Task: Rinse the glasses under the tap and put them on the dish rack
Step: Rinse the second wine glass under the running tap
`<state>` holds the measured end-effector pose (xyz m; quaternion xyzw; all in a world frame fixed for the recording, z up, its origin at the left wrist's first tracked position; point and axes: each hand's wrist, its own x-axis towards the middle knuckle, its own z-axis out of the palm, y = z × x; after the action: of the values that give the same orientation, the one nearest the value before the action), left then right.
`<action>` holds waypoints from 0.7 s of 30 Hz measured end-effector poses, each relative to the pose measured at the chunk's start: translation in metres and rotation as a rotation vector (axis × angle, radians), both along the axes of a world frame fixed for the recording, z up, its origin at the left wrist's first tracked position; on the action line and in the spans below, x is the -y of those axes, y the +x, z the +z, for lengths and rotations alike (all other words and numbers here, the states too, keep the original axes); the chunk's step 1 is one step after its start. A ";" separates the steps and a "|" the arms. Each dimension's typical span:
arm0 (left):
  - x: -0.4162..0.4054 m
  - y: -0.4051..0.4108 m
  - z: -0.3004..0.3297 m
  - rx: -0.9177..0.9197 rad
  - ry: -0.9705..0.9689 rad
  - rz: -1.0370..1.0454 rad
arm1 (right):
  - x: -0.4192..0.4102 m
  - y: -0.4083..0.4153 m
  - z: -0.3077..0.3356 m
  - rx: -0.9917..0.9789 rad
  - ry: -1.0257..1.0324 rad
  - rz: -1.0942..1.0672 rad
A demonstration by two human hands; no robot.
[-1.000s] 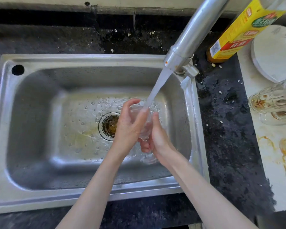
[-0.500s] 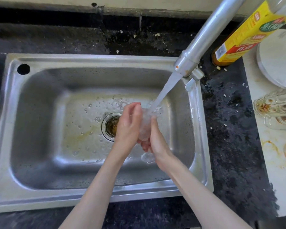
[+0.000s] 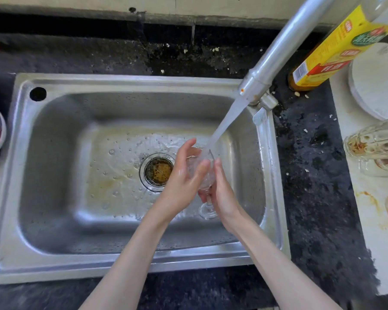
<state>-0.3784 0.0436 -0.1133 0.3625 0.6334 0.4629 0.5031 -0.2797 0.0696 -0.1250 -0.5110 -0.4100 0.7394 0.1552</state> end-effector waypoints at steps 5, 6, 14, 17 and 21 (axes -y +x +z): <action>0.002 -0.013 -0.002 -0.071 0.004 -0.018 | 0.000 -0.002 0.002 0.035 0.085 -0.045; 0.003 -0.018 -0.002 -0.094 0.014 -0.027 | -0.002 -0.001 0.002 0.057 0.080 -0.033; 0.006 -0.039 0.009 -0.495 0.223 -0.232 | -0.028 0.015 0.006 0.125 0.110 0.052; -0.002 -0.040 0.018 -0.531 0.143 -0.491 | -0.038 0.021 0.012 0.124 0.090 0.105; -0.017 -0.041 0.029 -0.505 0.032 -0.785 | -0.045 0.021 0.015 0.072 0.045 0.245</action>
<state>-0.4193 0.0611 -0.0846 0.6839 0.5437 0.1443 0.4646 -0.2583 0.1141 -0.1097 -0.4798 -0.4912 0.7245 0.0604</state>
